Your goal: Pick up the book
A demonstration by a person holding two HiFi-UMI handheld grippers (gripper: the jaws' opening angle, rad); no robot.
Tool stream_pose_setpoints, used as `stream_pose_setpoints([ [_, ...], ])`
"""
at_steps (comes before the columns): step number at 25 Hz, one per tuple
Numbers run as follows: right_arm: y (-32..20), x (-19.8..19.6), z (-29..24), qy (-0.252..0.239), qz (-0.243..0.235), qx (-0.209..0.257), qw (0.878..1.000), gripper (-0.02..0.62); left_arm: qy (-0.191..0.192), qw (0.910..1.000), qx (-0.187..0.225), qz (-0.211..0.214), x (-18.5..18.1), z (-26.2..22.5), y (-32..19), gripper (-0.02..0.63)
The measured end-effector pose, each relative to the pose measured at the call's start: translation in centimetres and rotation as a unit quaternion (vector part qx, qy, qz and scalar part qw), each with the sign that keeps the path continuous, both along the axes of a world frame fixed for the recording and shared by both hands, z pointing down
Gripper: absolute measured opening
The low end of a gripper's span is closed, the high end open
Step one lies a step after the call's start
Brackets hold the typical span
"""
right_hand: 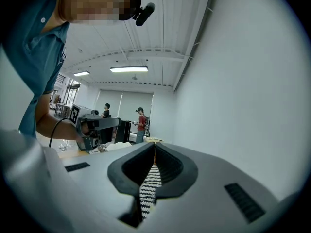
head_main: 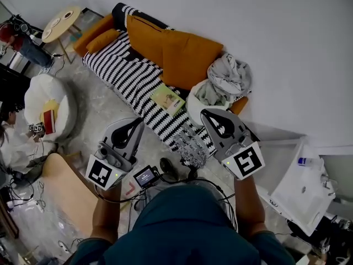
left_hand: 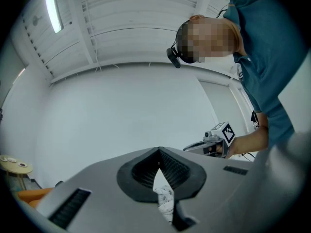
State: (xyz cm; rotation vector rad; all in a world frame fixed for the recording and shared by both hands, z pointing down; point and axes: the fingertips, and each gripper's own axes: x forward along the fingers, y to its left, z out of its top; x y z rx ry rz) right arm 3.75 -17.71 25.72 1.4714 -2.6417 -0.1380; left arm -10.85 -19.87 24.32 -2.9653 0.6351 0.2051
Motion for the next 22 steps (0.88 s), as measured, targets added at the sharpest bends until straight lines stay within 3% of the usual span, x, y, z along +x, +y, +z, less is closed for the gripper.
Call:
stream_pose_setpoints([
  [10, -6.0, -0.4, 3.5, 0.015, -0.009, -0.026, 1.000, 0.014, -0.005, 0.9996, -0.028, 0.005, 0.7, 2.6, -5.2, 0.003],
  [15, -8.0, 1.8, 4.8, -0.009, -0.025, -0.044, 0.999, 0.014, -0.020, 0.9990, -0.039, -0.009, 3.9, 4.0, -6.9, 0.003],
  [22, -10.6, 6.2, 6.4, -0.024, -0.059, -0.051, 0.997, 0.015, -0.011, 0.9967, -0.068, -0.042, 9.3, 5.9, -9.8, 0.003],
])
